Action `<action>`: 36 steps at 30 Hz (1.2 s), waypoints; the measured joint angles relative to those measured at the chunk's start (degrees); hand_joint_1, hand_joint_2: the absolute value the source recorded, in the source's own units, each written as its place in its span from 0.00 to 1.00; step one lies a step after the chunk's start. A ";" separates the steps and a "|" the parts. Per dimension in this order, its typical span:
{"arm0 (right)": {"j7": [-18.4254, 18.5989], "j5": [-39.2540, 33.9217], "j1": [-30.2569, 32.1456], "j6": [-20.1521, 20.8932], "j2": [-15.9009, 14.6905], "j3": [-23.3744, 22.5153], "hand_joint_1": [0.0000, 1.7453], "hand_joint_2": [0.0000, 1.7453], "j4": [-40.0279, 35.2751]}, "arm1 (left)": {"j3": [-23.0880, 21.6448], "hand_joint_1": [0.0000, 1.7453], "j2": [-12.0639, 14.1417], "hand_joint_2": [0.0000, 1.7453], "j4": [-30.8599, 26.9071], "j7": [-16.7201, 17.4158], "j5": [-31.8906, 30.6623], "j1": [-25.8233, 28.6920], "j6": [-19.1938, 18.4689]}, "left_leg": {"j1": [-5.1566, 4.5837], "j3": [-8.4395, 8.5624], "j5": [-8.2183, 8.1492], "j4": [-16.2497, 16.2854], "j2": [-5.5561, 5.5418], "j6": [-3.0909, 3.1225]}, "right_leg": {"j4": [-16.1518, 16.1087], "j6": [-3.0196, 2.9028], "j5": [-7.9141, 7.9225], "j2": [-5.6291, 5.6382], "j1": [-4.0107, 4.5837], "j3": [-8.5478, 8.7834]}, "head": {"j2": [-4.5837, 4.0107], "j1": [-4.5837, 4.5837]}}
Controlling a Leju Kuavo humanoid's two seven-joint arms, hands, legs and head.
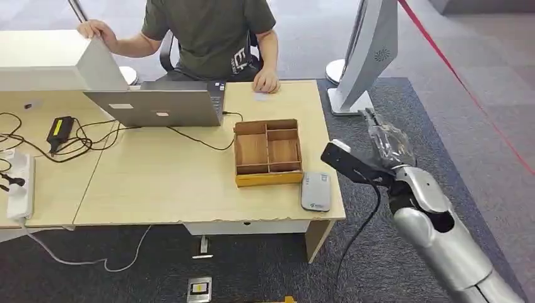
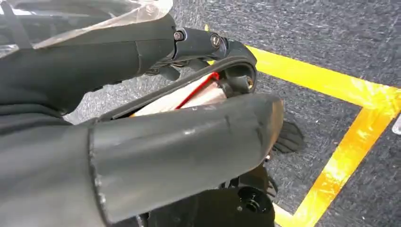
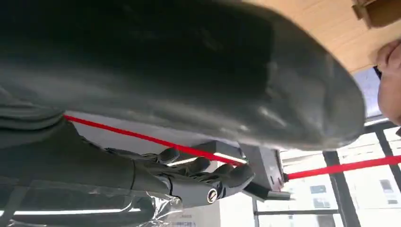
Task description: Pass the card to the sensor for recognition and then transmit it.
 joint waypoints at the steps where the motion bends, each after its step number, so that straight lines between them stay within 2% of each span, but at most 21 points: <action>1: 0.31 0.24 2.31 -0.46 -1.43 -0.18 0.00 0.00 -2.84 | 0.04 0.00 0.00 0.00 0.00 -0.26 0.26 -0.03 0.18 | 0.01 -0.01 -0.01 0.00 -0.02 0.02 | 0.00 0.03 -0.05 -0.02 0.00 0.08 | 0.00 0.04; 3: 0.83 1.03 5.87 -1.78 -3.16 -0.20 0.00 0.00 -6.60 | 0.24 0.00 0.00 0.00 0.00 -0.35 1.01 0.06 1.03 | 0.01 -0.06 -0.01 -0.02 -0.06 0.02 | 0.01 0.01 -0.05 -0.04 0.01 0.02 | 0.00 0.11; 6: 1.90 2.51 8.78 -6.73 -5.49 0.50 0.00 0.00 -11.94 | 0.55 0.00 -0.02 0.00 0.00 -0.33 1.62 -0.02 2.29 | 0.02 -0.05 -0.04 -0.03 0.02 -0.03 | 0.02 -0.01 -0.05 0.04 0.01 0.02 | 0.00 0.02; 10: 4.87 6.07 10.70 -13.20 -7.17 4.82 0.00 0.00 -16.32 | 1.03 0.00 -0.13 0.00 0.00 -0.33 2.14 -0.09 3.76 | 0.02 -0.05 -0.04 -0.04 0.00 -0.03 | 0.02 -0.01 -0.05 0.02 0.02 0.01 | 0.00 0.04; 14: 5.33 12.75 13.34 -25.32 -6.63 9.77 0.00 0.00 -18.40 | 1.81 0.00 -0.72 0.00 0.00 -0.48 3.32 -0.18 5.51 | 0.03 -0.05 -0.03 -0.05 -0.02 -0.03 | 0.02 -0.01 -0.05 -0.01 0.03 0.05 | 0.00 0.09; 16: 5.22 13.95 14.39 -27.65 -5.76 12.34 0.00 0.00 -18.44 | 2.10 0.00 -1.16 0.00 -0.02 -0.48 3.80 -0.25 6.03 | 0.03 -0.05 -0.03 -0.05 -0.02 -0.03 | 0.02 -0.01 -0.05 -0.01 0.03 0.05 | 0.02 0.11; 19: 4.92 15.58 15.08 -28.33 -4.16 15.60 0.00 0.00 -18.07 | 2.51 0.00 -1.66 0.00 -0.02 -0.26 3.80 -0.27 6.34 | 0.03 -0.06 -0.03 -0.05 -0.02 -0.02 | 0.02 -0.01 -0.06 -0.01 0.03 0.04 | 0.00 0.09; 24: 4.96 15.41 15.34 -27.13 -1.12 19.37 0.00 0.00 -16.73 | 2.86 0.00 -1.97 0.00 -0.04 0.28 3.28 -0.29 5.86 | 0.04 -0.06 -0.03 -0.06 -0.02 -0.03 | 0.02 -0.02 -0.06 -0.01 0.04 0.03 | 0.00 0.11; 31: 3.56 15.48 15.02 -26.36 2.95 21.94 0.00 0.00 -13.06 | 2.88 0.00 -1.97 0.00 -0.04 0.11 2.58 -0.36 4.87 | 0.08 -0.06 -0.02 -0.06 -0.02 -0.04 | 0.03 -0.02 -0.06 -0.01 0.07 0.04 | 0.00 0.11; 32: 3.37 15.50 14.97 -26.28 3.65 22.21 0.00 1.00 -12.16 | 2.88 0.00 -1.97 0.00 -0.04 0.09 2.60 -0.40 4.79 | 0.08 -0.07 -0.02 -0.06 -0.02 -0.04 | 0.03 -0.02 -0.06 -0.01 0.07 0.04 | 0.00 0.09; 36: 2.60 16.24 14.39 -25.44 5.79 22.88 0.00 1.00 -9.78 | 2.88 0.00 -1.97 0.00 -0.04 0.04 2.51 -0.42 4.59 | 0.07 -0.07 -0.02 -0.06 -0.01 -0.04 | 0.03 -0.02 -0.06 -0.01 0.07 0.04 | 0.00 0.13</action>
